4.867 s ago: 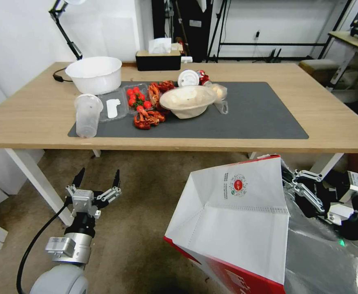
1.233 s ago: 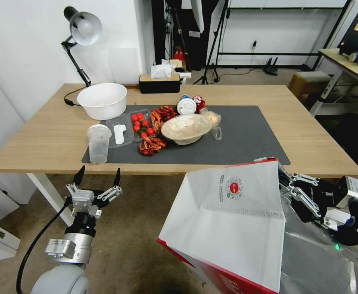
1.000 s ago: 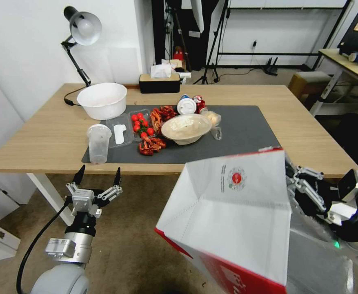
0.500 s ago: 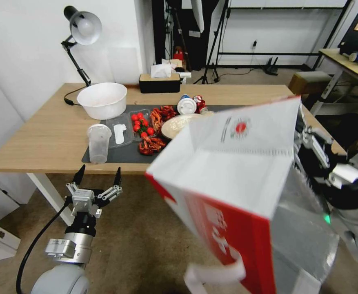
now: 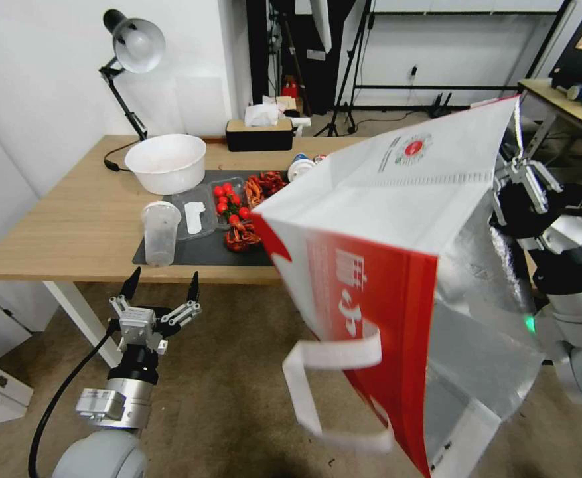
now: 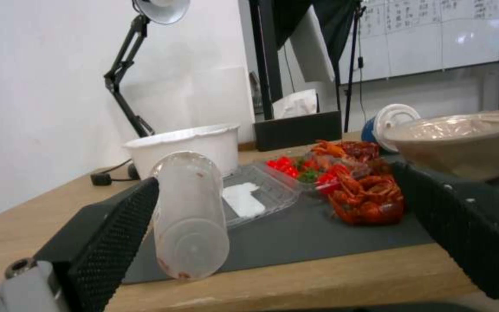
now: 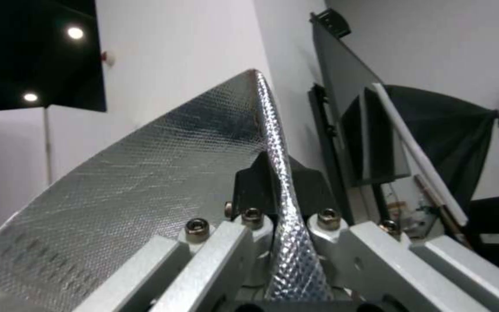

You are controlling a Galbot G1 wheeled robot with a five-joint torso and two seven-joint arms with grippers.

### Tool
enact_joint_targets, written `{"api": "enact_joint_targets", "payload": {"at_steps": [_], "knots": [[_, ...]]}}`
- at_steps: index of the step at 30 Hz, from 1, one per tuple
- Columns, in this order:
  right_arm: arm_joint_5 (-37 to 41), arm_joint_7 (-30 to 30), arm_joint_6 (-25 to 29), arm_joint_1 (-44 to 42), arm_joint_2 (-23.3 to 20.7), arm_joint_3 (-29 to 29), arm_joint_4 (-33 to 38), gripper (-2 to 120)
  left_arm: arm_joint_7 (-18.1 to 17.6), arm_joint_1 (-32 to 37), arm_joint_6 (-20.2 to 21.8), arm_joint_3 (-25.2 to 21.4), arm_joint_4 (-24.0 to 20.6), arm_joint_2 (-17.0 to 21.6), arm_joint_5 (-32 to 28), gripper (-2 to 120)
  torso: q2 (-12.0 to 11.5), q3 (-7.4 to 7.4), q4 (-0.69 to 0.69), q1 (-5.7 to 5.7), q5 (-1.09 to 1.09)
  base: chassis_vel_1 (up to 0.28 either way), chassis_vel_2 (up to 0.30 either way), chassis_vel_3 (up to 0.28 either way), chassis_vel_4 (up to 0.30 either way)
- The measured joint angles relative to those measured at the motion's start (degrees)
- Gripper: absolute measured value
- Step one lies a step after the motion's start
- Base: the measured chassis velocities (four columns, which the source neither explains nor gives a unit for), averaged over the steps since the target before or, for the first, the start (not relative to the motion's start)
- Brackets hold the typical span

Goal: Pick up the food delivery bag from the floor and place it on the table.

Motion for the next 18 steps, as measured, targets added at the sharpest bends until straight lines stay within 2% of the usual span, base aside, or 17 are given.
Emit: {"api": "enact_joint_targets", "payload": {"at_steps": [3, 18], "knots": [[0.8, 4.3, 0.2, 1.4, -1.7, 0.8, -0.5, 0, 0.0, 0.3, 0.0, 0.4, 0.0, -0.3, 0.5, 100, 0.0, -0.01, 0.0, -0.01, 0.0, 0.0, 0.0, 0.0, 0.0], [5.9, 14.9, 0.4, 10.3, -6.0, 1.9, -5.7, 0, 0.3, 0.9, 0.0, 0.7, -0.4, -1.1, 1.4, 100, 0.0, -0.02, 0.0, -0.02, 0.0, 0.0, 0.0, 0.0, 0.0]]}}
